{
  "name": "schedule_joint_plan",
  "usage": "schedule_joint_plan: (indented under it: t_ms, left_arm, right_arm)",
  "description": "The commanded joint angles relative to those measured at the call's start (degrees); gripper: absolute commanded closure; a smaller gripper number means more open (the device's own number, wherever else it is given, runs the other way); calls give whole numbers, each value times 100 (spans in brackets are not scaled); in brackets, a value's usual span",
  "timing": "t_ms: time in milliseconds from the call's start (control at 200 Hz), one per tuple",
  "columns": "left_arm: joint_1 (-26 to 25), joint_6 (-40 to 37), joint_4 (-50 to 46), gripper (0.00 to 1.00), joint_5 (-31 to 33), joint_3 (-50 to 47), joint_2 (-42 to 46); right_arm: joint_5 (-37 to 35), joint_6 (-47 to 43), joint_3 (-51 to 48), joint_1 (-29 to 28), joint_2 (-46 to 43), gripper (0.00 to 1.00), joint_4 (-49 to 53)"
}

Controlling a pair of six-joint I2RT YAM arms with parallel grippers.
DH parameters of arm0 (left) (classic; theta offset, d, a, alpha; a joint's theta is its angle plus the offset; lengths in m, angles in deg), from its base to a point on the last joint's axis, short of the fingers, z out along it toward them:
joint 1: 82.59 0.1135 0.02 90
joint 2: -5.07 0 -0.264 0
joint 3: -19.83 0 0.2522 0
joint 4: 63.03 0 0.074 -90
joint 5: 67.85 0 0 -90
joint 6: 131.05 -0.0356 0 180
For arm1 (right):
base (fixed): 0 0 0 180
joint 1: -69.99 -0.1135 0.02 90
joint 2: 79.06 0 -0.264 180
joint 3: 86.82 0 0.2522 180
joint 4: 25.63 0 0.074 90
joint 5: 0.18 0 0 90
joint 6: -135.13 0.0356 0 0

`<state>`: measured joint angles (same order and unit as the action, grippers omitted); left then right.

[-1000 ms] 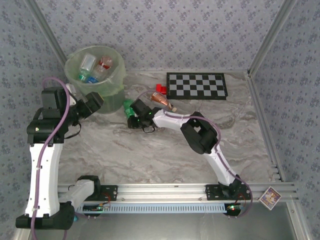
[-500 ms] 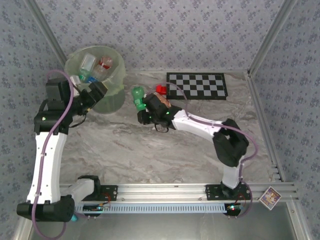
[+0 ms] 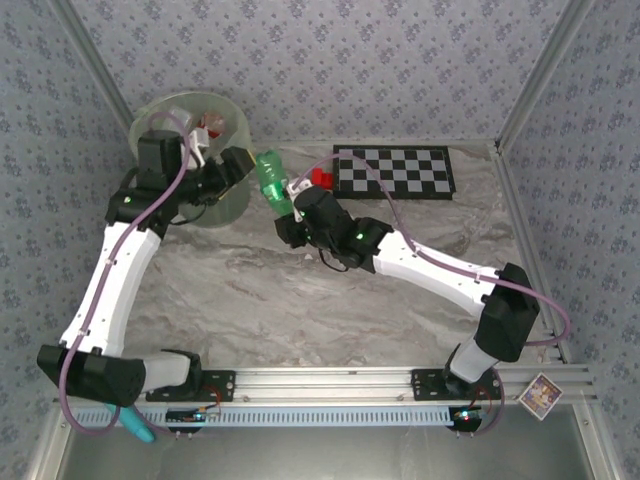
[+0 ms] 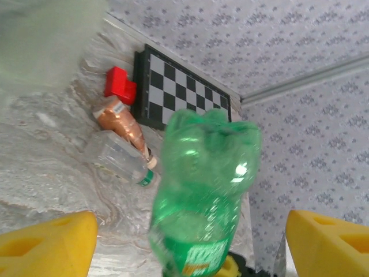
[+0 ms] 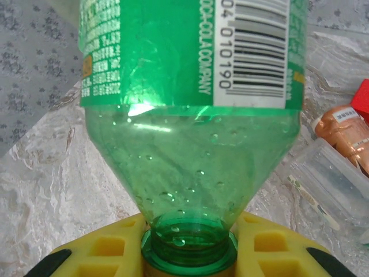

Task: Put the plastic bottles in the bin

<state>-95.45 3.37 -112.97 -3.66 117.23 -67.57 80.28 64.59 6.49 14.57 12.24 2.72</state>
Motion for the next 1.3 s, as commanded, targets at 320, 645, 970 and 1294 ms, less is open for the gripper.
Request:
schedule_joint_plan:
  t_ms: [320, 645, 970, 1294]
  left_arm:
    - [-173, -733, -402, 17, -100, 491, -429]
    - [-340, -822, -454, 26, -197, 573, -574]
    - [-310, -895, -569, 39, -54, 779, -535]
    - [500, -663, -451, 41, -200, 1123, -540]
  right_arm:
    - [57, -835, 395, -292, -218, 75, 74]
    - [155, -971, 557, -325, -140, 75, 135]
    - [5, -770, 370, -259, -266, 37, 0]
    - [-573, -603, 124, -172, -763, 0, -94]
